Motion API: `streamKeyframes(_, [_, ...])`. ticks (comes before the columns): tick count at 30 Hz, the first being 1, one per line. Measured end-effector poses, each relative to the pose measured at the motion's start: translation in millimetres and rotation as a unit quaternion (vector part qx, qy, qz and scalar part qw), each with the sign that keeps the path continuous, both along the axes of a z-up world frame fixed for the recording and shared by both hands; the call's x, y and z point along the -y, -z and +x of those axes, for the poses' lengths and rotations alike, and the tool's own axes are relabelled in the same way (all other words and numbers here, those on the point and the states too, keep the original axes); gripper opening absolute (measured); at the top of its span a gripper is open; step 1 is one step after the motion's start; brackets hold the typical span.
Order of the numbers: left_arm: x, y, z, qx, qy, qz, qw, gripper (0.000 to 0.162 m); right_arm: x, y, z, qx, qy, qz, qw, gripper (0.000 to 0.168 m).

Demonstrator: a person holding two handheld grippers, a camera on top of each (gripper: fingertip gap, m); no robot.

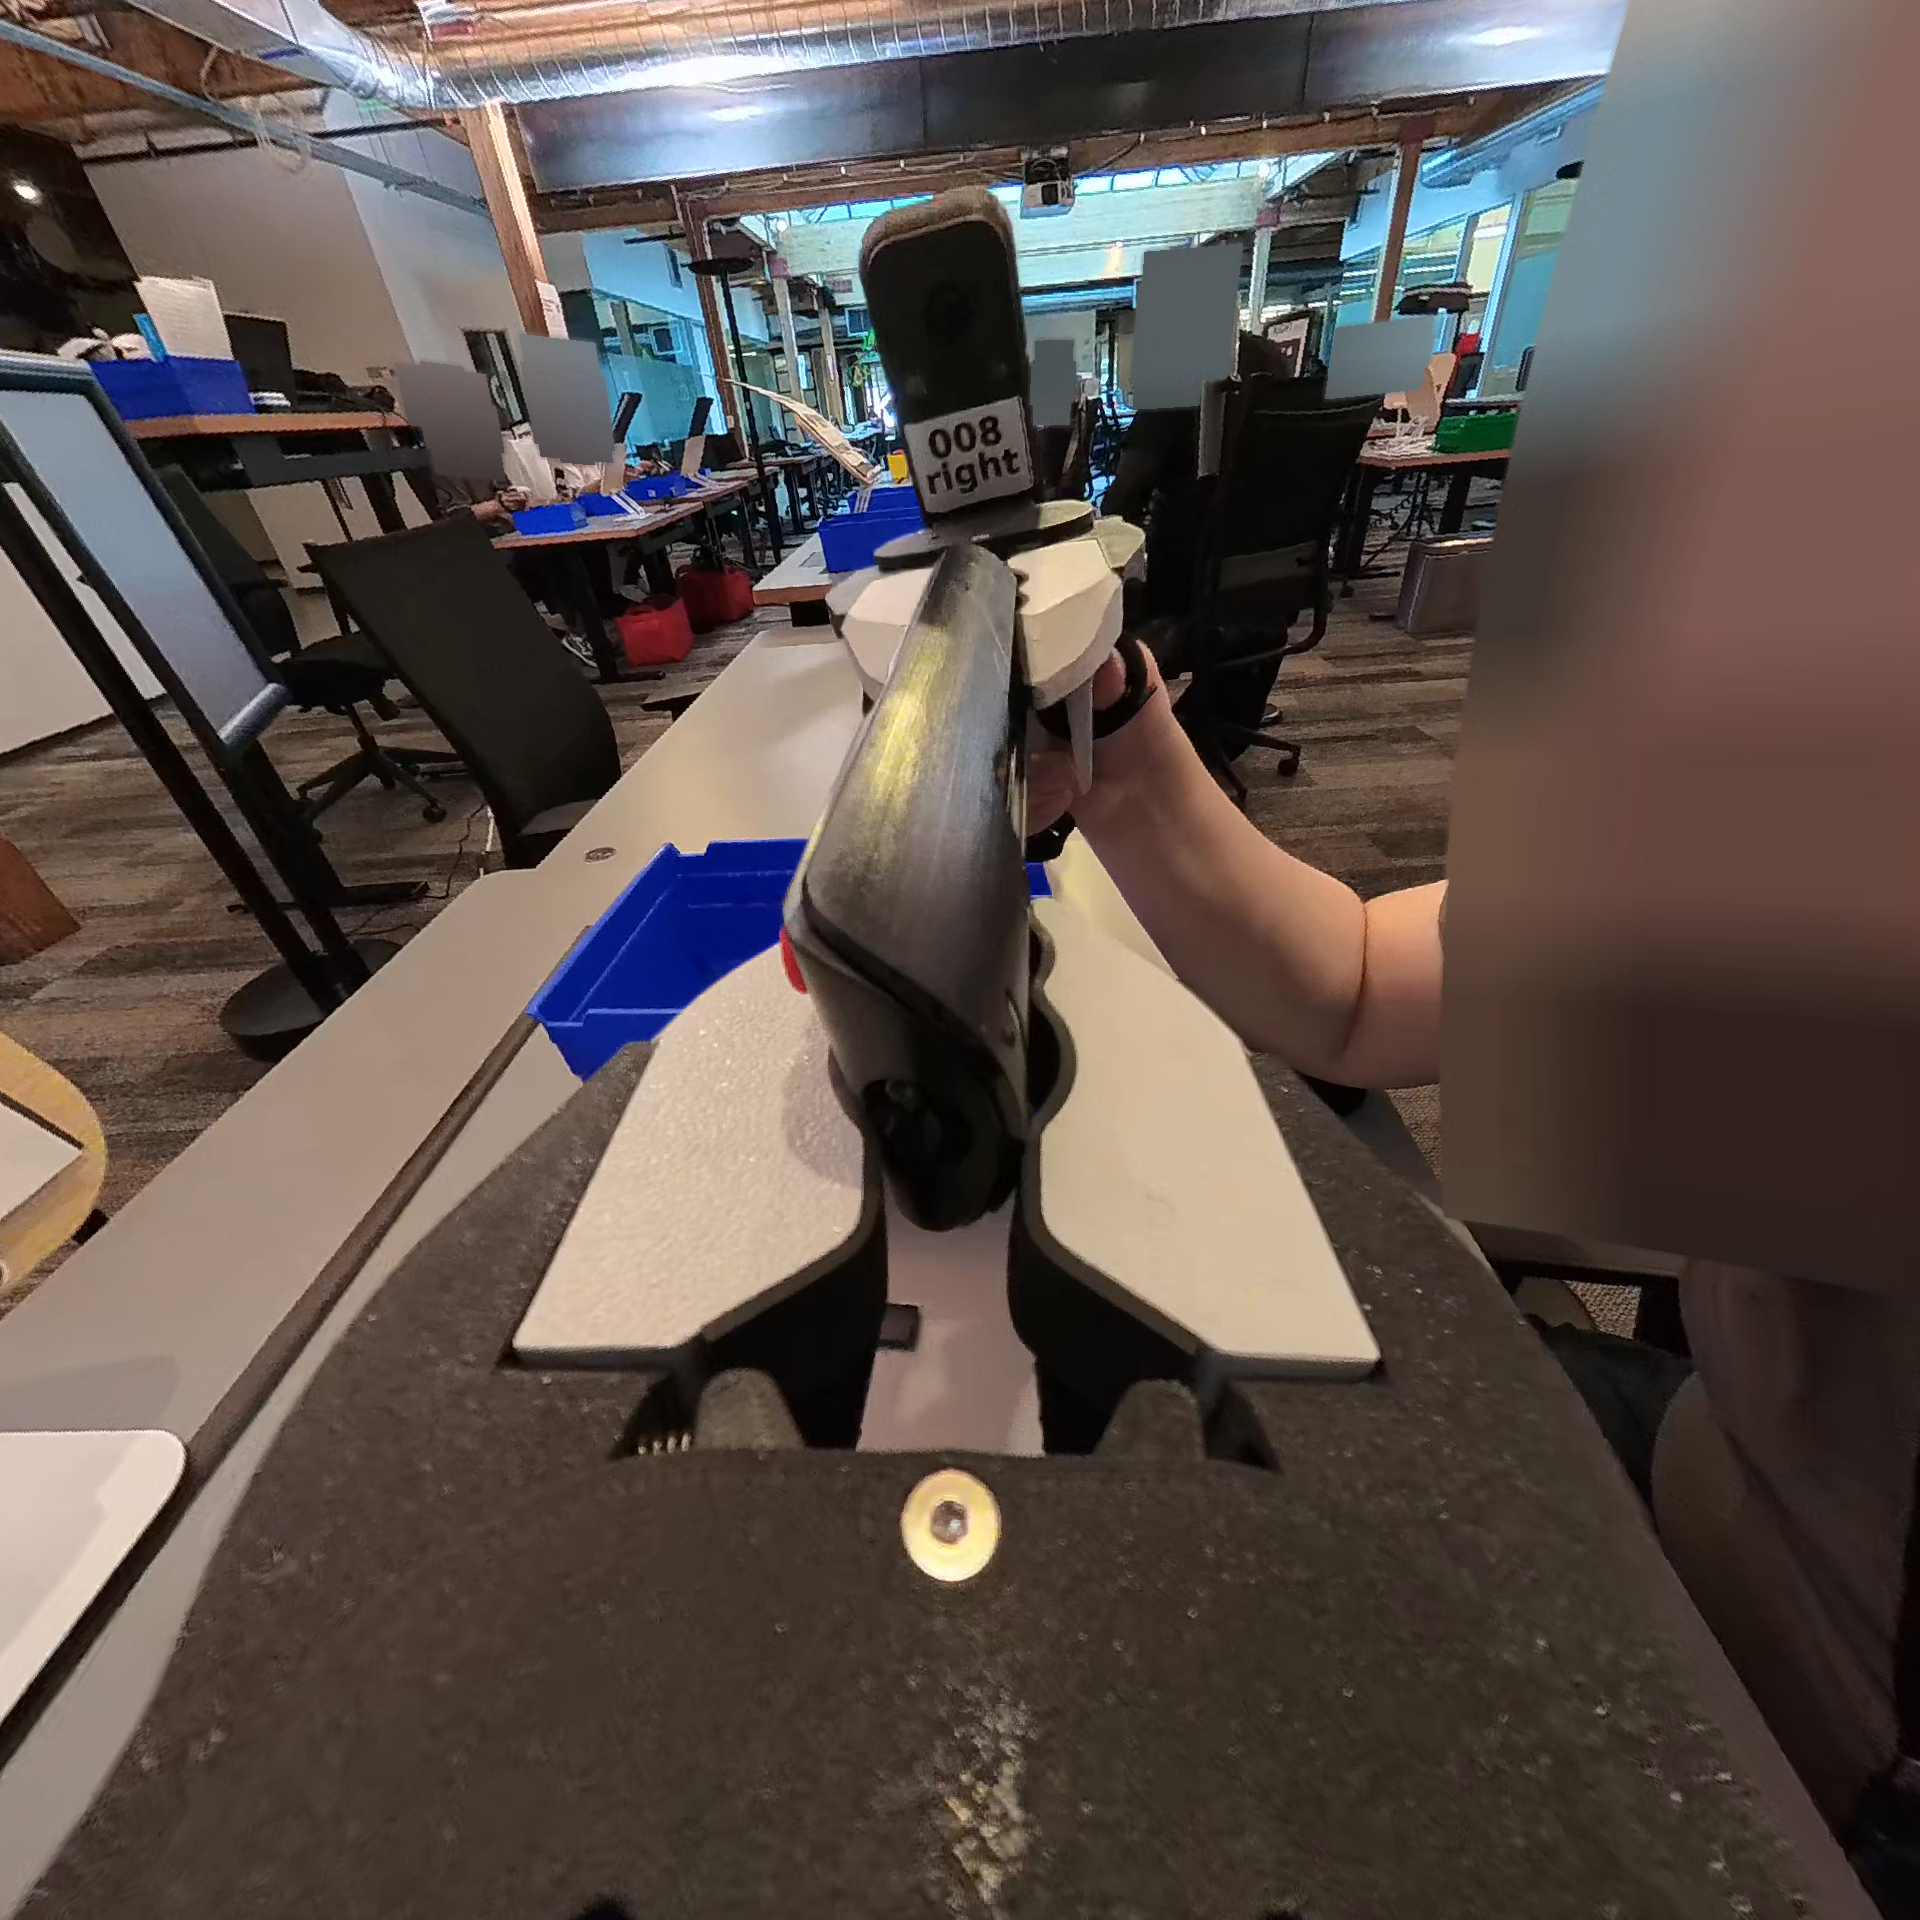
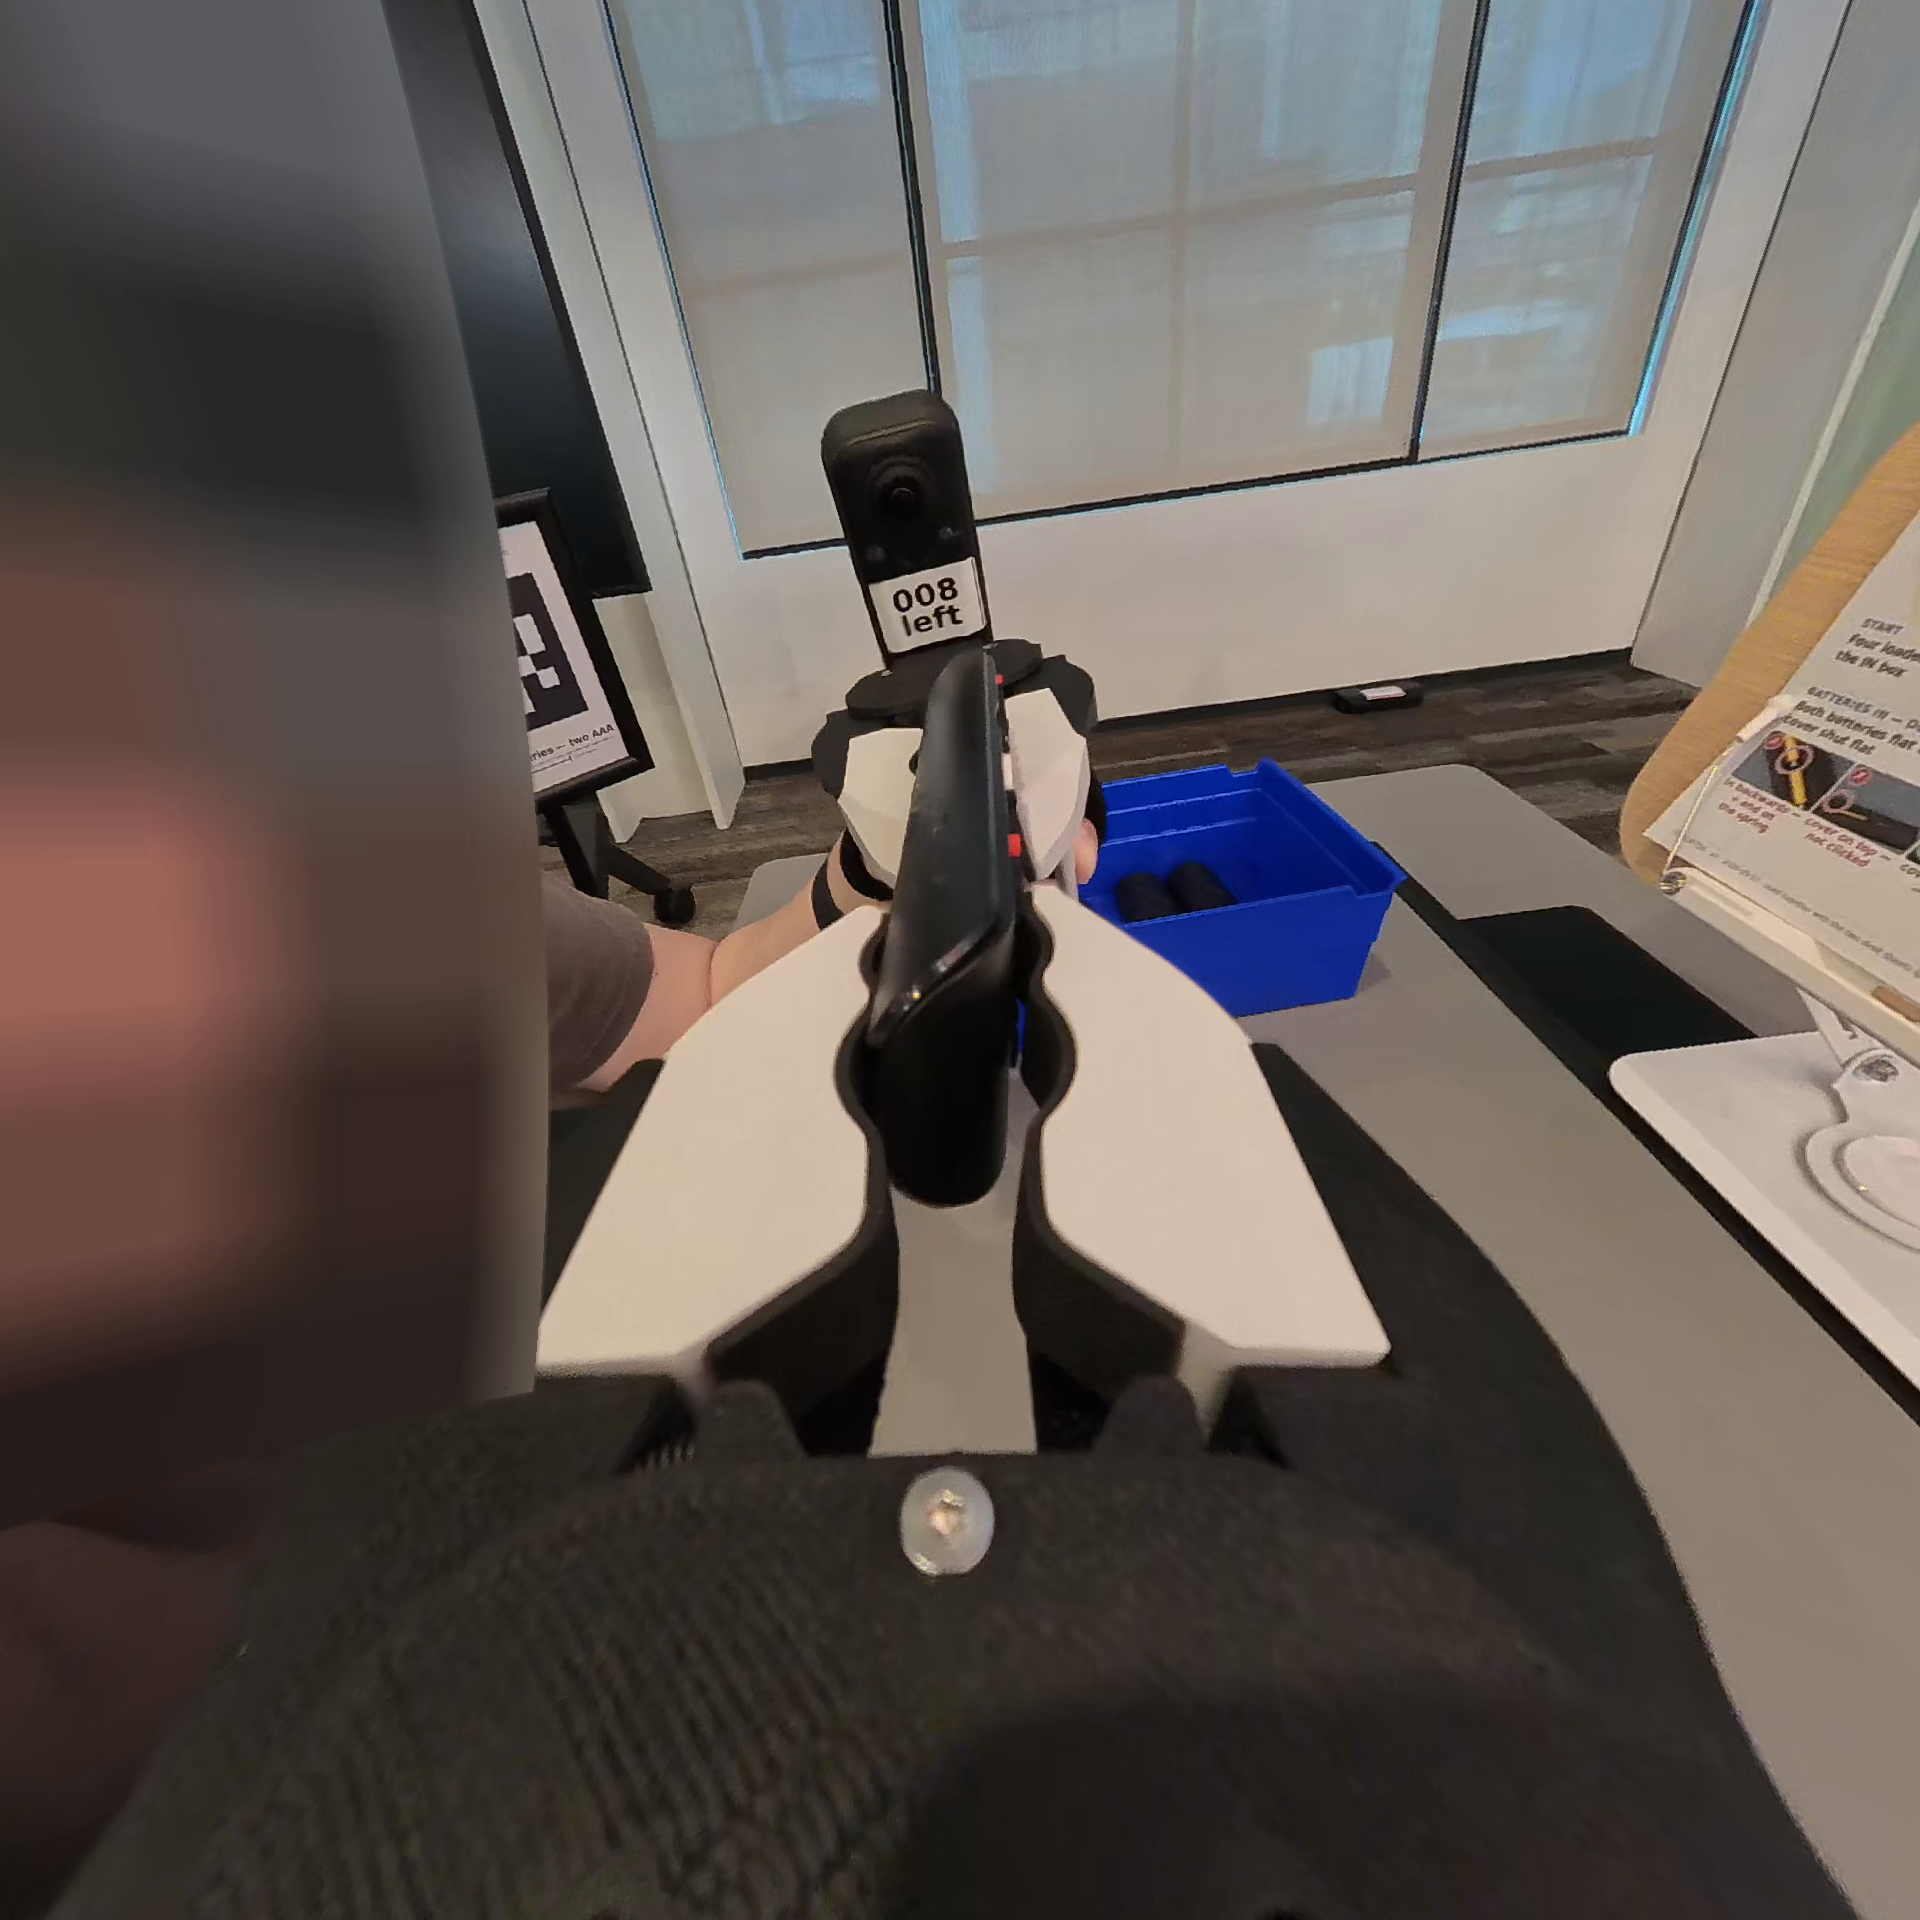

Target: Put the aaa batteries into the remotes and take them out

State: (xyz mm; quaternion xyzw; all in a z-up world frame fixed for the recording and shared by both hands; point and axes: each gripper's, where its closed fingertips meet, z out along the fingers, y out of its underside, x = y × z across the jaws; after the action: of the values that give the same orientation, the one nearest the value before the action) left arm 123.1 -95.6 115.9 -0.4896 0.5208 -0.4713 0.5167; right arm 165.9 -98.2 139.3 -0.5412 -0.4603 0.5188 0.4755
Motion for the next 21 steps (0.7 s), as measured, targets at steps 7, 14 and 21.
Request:
streamKeyframes(7, [-5.5, -4.7, -0.1, 0.024, -0.008, -0.029, 0.999, 0.023, -4.5, -22.4, 14.0, -0.114, -0.050, -0.045, 0.991, 0.032])
streamKeyframes(14, [-17.4, -14.8, -11.8, 0.064, -0.022, -0.058, 0.996, 0.023, -30.3, -41.1, 42.9, -0.195, 0.031, -0.032, 0.980, 0.033])
streamKeyframes(21, [-19.9, -17.8, -11.6, 0.084, -0.028, -0.061, 0.994, 0.023, -34.2, -49.3, 48.9, -0.246, 0.043, -0.041, 0.968, 0.033])
